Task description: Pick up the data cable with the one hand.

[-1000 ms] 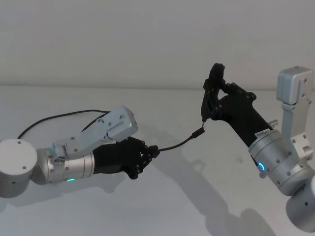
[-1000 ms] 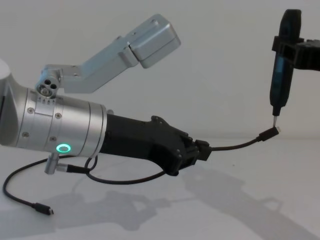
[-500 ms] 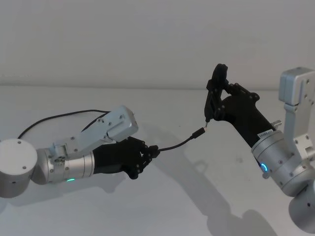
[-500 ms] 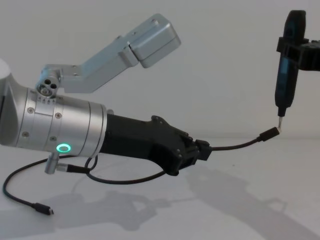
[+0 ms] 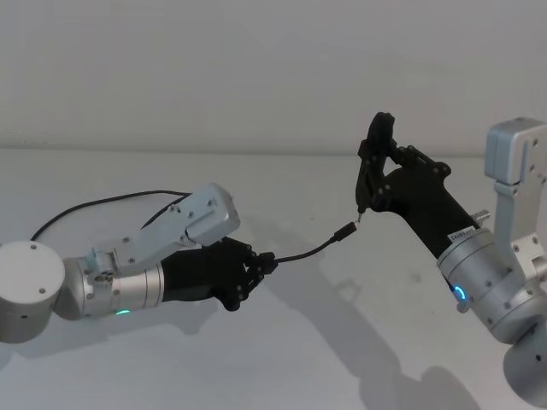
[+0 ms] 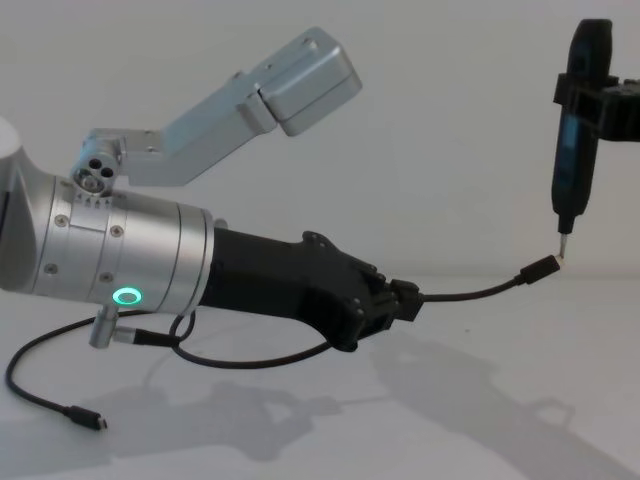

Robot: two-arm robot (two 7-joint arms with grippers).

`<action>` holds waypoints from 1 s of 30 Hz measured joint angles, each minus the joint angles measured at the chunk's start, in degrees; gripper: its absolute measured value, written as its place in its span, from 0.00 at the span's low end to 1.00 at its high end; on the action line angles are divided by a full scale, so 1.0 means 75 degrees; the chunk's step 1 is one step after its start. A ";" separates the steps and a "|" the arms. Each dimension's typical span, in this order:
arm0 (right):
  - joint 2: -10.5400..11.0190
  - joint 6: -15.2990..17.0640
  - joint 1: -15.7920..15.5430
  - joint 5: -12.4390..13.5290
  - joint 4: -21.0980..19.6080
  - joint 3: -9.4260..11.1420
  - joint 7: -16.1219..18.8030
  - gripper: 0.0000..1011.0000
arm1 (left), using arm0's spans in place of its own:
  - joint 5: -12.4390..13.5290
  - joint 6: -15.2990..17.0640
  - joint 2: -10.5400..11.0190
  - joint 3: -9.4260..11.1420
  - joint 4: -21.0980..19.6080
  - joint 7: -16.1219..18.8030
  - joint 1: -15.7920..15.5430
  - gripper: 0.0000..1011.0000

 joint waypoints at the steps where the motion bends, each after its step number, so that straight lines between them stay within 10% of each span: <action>1: -0.0004 0.0005 -0.0006 -0.0001 -0.0008 0.0000 0.0008 0.27 | 0.0000 0.0000 0.0000 0.0000 0.0000 0.0000 0.0000 0.04; 30: -0.0061 0.0094 -0.0057 -0.0051 -0.0082 -0.0035 0.0121 0.27 | 0.0000 0.0001 -0.0001 0.0000 0.0000 0.0000 0.0000 0.04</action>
